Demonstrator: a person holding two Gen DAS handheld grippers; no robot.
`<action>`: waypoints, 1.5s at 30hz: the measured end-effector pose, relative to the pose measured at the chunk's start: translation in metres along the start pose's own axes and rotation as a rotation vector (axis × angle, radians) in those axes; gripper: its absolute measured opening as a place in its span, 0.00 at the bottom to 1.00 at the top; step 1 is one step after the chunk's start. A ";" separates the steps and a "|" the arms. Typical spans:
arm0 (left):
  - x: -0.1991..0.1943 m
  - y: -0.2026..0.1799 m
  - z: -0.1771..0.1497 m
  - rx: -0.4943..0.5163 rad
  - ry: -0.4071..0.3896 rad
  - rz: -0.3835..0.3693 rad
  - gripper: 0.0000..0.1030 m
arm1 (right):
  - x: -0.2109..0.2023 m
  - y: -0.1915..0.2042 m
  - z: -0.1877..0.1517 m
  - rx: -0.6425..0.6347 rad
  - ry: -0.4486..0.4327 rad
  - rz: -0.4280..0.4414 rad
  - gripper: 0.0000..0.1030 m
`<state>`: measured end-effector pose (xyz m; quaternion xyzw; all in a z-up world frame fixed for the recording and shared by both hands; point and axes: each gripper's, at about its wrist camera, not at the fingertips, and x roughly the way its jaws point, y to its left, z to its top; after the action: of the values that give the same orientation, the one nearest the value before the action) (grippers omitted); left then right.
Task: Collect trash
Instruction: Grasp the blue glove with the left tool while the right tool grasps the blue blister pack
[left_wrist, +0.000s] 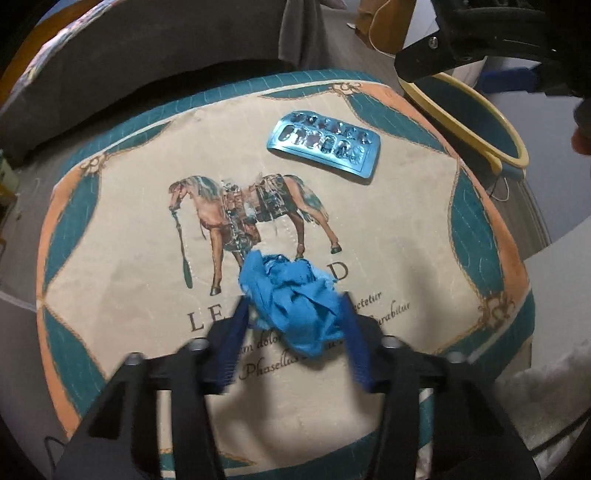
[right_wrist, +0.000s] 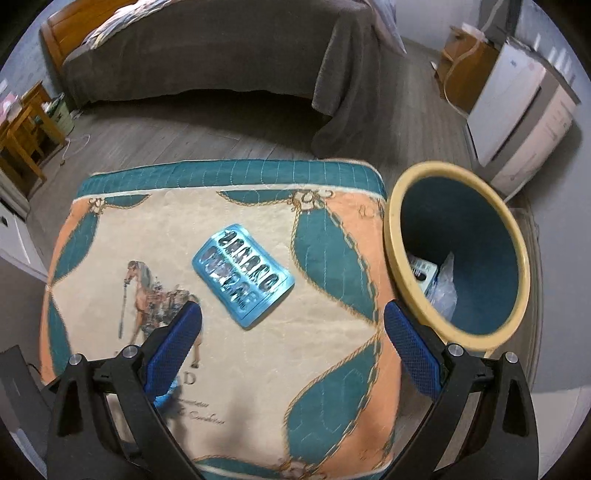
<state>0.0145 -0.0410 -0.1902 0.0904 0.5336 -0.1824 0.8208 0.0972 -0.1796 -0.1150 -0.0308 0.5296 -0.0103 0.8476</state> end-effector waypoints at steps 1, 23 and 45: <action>0.000 0.002 0.001 -0.005 -0.001 -0.007 0.33 | 0.003 0.001 0.000 -0.023 -0.003 -0.009 0.94; -0.003 0.084 0.037 -0.160 -0.070 0.147 0.30 | 0.102 0.052 0.014 -0.278 0.136 0.054 0.94; 0.003 0.094 0.041 -0.184 -0.054 0.137 0.30 | 0.104 0.047 0.020 -0.199 0.183 0.081 0.68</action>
<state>0.0871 0.0310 -0.1800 0.0459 0.5183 -0.0784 0.8504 0.1602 -0.1375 -0.2026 -0.0924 0.6037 0.0739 0.7884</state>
